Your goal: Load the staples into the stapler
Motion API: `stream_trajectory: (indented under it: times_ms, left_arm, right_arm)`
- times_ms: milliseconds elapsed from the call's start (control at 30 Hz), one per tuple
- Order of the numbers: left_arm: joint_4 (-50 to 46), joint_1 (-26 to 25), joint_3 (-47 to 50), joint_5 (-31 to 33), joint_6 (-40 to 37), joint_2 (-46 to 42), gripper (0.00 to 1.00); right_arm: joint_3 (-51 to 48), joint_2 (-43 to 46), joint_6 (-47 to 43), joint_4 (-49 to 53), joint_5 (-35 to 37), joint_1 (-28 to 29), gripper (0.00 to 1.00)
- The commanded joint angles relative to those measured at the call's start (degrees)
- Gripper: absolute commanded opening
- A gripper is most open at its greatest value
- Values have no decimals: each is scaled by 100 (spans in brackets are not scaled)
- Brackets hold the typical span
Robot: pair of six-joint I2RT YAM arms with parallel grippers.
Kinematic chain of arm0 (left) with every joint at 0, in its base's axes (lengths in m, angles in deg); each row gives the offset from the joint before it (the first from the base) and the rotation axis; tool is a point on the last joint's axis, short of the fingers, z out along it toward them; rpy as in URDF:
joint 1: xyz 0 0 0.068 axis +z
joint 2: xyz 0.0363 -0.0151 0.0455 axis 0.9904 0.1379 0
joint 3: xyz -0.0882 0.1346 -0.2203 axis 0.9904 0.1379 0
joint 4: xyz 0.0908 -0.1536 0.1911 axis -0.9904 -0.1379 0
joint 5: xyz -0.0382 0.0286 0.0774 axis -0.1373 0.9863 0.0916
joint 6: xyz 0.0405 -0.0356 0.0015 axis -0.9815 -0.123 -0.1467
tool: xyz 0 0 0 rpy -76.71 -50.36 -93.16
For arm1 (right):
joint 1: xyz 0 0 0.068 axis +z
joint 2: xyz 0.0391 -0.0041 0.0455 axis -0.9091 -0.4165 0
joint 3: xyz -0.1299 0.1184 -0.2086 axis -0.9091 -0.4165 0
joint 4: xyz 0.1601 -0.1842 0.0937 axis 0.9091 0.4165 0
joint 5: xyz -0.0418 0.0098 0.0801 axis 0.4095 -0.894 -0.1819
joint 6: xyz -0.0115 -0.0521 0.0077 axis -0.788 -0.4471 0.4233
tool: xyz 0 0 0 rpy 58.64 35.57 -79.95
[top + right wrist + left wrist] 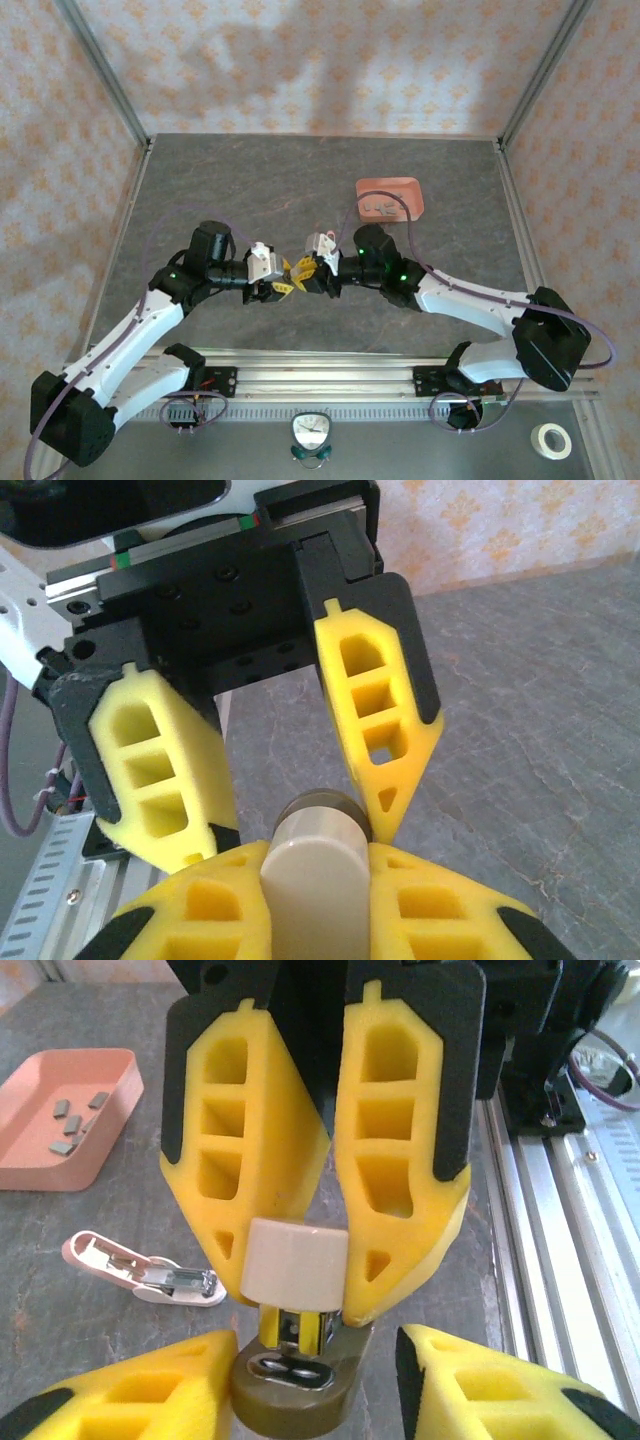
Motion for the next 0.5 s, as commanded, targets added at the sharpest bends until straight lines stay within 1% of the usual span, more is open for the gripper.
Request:
stream_trajectory:
  times_ms: [0, 67, 167, 333, 467]
  left_arm:
    - [-463, -31, -214, -354, -489, 57, 42]
    - [-511, -33, -234, -358, -545, 77, 39]
    - [-680, -36, -290, -322, -702, 119, 33]
    - [-914, -37, -333, -119, -838, 96, 15]
    - [-1003, -36, -359, 85, -789, 97, 6]
  right_arm:
    - [228, -20, -118, -90, -143, -27, 17]
    - [248, -19, -116, -90, -187, -30, 17]
    - [255, -3, -121, -86, -199, -50, 17]
    - [183, 99, -121, -72, -141, -79, 19]
    - [66, 238, -57, -98, -14, -109, 22]
